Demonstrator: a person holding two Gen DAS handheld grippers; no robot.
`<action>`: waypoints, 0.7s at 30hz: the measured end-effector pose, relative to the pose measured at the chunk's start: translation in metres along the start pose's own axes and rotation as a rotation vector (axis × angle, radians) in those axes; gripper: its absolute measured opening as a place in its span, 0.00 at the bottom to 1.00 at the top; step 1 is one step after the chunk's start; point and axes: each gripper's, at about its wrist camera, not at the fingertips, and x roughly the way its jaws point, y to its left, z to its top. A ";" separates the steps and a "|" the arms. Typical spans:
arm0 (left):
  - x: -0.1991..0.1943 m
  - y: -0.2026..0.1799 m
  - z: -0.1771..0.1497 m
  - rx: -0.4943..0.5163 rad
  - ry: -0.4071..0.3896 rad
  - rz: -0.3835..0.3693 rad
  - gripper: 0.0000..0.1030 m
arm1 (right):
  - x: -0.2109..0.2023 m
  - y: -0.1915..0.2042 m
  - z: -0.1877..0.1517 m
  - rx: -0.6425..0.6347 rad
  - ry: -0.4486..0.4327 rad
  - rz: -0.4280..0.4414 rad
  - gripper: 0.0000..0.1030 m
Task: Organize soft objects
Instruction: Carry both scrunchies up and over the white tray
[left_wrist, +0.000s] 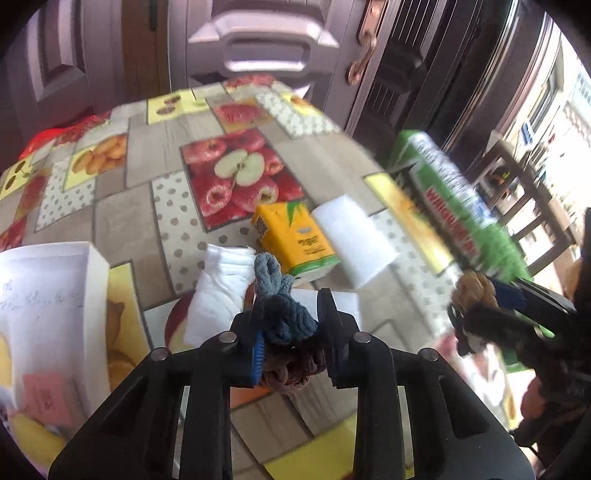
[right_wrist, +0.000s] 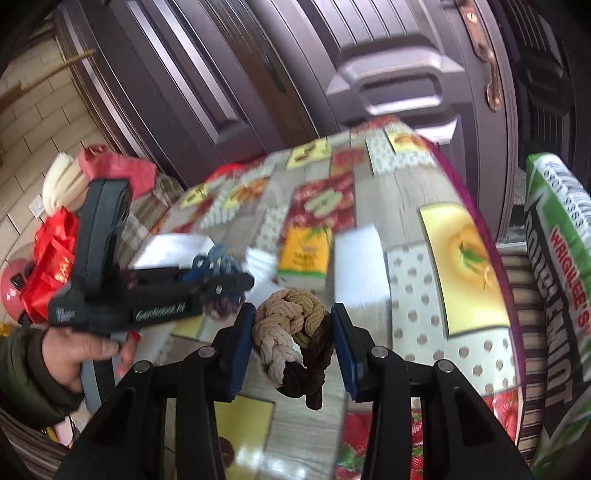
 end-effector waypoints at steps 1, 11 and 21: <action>-0.012 -0.001 -0.001 -0.006 -0.023 -0.007 0.24 | -0.006 0.005 0.004 -0.006 -0.022 0.004 0.40; -0.110 -0.008 -0.010 -0.033 -0.218 -0.031 0.24 | -0.055 0.052 0.025 -0.073 -0.163 0.043 0.40; -0.183 -0.004 -0.027 -0.054 -0.360 0.003 0.24 | -0.096 0.094 0.028 -0.139 -0.260 0.049 0.40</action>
